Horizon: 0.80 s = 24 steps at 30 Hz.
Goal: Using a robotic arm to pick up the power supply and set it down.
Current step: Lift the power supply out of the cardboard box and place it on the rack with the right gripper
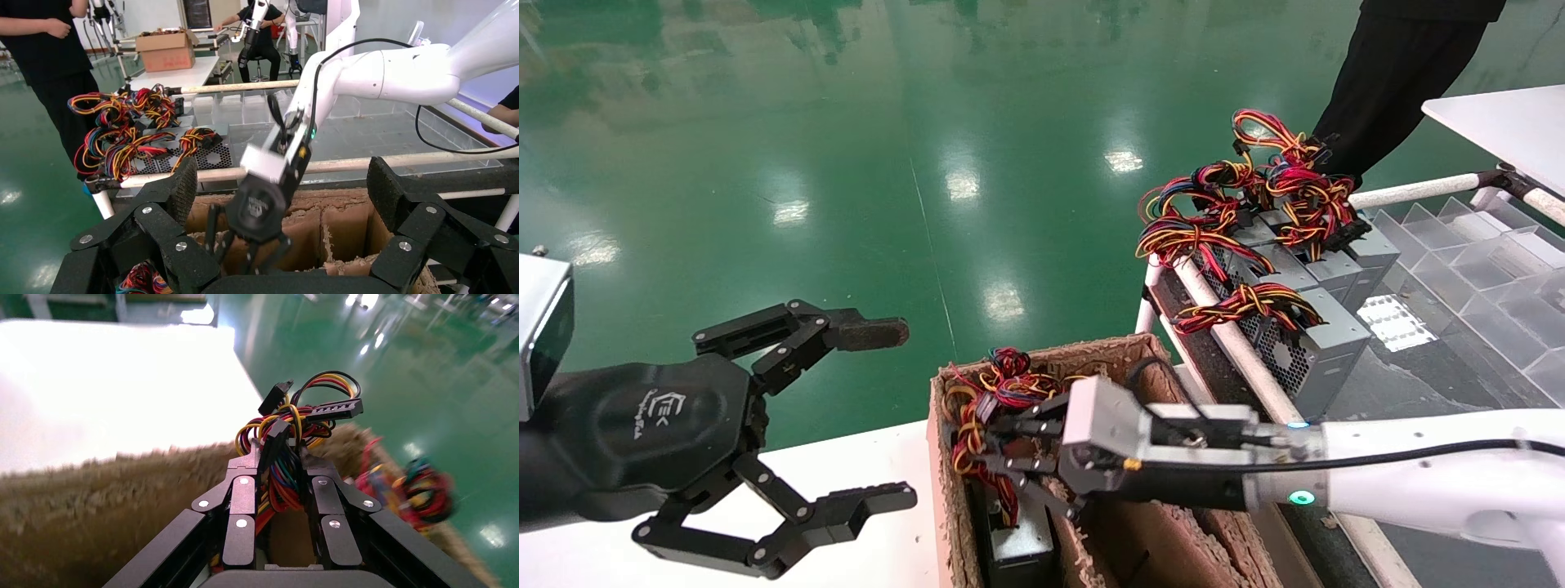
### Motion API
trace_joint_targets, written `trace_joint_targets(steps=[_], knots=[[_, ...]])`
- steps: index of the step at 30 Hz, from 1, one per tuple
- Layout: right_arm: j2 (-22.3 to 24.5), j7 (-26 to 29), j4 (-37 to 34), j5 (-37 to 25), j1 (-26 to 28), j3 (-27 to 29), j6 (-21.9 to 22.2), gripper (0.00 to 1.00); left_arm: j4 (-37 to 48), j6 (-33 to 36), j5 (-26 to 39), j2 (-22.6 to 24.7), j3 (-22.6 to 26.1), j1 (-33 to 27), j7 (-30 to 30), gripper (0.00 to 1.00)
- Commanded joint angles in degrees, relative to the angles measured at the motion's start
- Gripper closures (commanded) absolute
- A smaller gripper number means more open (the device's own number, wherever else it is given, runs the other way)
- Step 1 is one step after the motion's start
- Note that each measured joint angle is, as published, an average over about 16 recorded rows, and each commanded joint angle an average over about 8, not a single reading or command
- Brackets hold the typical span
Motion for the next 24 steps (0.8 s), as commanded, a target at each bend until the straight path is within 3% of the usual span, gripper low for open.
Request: trace_joint_targets(steps=[1, 14, 24], knots=[[0.5, -0.2, 0.2, 1.5, -0.2, 0.9, -0.3, 1.00, 0.0, 0.0, 0.0, 0.0, 0.0, 0.0, 0.0, 0.00], [6.3, 1.8, 3.0, 12.3, -0.9, 8.4, -1.9, 1.00, 0.0, 0.0, 0.0, 0.0, 0.0, 0.0, 0.0, 0.00], [10.7, 3.3, 3.4, 18.8, 1.5, 13.0, -4.6, 1.00, 0.0, 0.0, 0.0, 0.0, 0.0, 0.0, 0.0, 0.00]])
